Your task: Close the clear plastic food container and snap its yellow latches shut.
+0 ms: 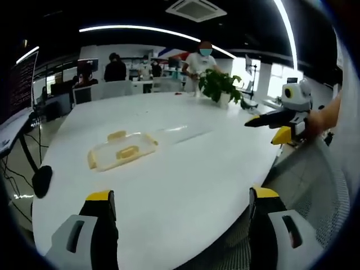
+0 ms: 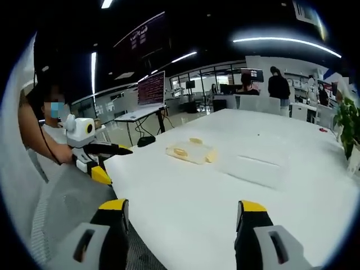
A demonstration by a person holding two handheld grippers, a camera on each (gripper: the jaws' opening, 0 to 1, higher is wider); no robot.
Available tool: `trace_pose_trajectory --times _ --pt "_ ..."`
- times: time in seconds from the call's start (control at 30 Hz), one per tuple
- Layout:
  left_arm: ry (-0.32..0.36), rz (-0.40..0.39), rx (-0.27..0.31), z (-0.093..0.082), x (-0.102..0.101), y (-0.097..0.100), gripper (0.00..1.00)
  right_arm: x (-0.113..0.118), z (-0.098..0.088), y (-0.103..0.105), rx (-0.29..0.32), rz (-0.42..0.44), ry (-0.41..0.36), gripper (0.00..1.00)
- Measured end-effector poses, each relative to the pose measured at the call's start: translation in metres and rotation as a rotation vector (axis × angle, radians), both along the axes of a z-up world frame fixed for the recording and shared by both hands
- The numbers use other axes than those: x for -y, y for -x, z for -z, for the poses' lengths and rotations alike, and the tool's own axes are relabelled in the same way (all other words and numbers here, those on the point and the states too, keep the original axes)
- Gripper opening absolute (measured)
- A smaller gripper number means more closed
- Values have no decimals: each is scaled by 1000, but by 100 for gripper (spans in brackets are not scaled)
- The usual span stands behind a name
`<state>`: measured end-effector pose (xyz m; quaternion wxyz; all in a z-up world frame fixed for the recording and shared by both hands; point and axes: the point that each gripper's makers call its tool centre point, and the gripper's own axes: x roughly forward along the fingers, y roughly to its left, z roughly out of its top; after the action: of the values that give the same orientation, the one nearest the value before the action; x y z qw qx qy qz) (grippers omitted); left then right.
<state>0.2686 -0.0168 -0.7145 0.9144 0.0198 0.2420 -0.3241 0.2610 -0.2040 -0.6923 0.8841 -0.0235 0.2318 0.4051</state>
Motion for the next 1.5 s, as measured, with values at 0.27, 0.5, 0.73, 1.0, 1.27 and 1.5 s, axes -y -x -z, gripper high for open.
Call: trace_pose_trajectory --times 0.27,0.5,0.73,1.0,1.27,1.5 --pt "-36 -20 2 0 -2 0 97 -4 -7 5 3 -33 -35 76" --pt "-9 -13 -12 -2 -1 1 97 2 -8 0 -11 3 -51 75" --pt "83 15 -1 -19 3 -7 97 0 -10 -9 -36 26 -59 74" --pt "80 79 29 -25 -1 -20 96 -6 -1 -10 -40 -2 28 74" --pt "50 134 48 -25 1 -32 95 -14 3 -26 -43 -31 54 72" --pt "32 159 62 -23 -2 -46 95 -17 8 -36 -51 -74 73 70"
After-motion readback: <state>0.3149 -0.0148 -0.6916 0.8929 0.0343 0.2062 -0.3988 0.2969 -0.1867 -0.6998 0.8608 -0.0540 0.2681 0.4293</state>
